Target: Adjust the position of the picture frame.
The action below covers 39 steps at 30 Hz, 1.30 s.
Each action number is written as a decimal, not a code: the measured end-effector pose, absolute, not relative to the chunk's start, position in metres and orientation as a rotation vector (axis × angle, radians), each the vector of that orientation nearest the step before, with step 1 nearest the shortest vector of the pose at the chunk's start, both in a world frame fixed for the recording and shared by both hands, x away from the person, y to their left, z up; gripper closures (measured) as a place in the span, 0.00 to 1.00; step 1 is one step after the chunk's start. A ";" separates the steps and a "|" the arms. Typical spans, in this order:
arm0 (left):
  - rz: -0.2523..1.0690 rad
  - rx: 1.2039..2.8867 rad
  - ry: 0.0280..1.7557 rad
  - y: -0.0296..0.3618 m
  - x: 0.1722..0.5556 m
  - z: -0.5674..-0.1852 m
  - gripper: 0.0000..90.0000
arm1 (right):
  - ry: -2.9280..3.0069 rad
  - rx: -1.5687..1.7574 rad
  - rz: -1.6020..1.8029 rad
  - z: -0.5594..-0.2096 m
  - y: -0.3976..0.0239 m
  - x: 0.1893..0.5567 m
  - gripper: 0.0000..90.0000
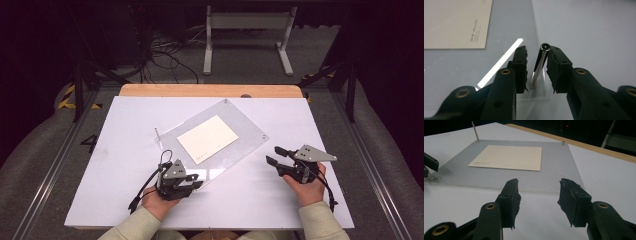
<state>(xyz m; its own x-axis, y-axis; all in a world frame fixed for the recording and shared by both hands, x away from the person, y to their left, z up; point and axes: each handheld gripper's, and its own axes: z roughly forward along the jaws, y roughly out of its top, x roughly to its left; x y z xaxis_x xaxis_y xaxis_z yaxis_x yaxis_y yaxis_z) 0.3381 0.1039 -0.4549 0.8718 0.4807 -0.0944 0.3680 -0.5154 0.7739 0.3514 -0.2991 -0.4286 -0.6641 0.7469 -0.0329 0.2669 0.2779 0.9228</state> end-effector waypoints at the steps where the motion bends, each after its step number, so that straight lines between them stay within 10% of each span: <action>1: 0.159 2.171 0.614 0.104 0.338 -0.455 0.83 | 2.087 0.911 1.370 -0.429 -0.299 0.351 0.55; 39: 0.461 1.986 1.101 0.211 0.382 -0.447 0.94 | 2.243 0.890 1.338 -0.434 -0.287 0.356 0.73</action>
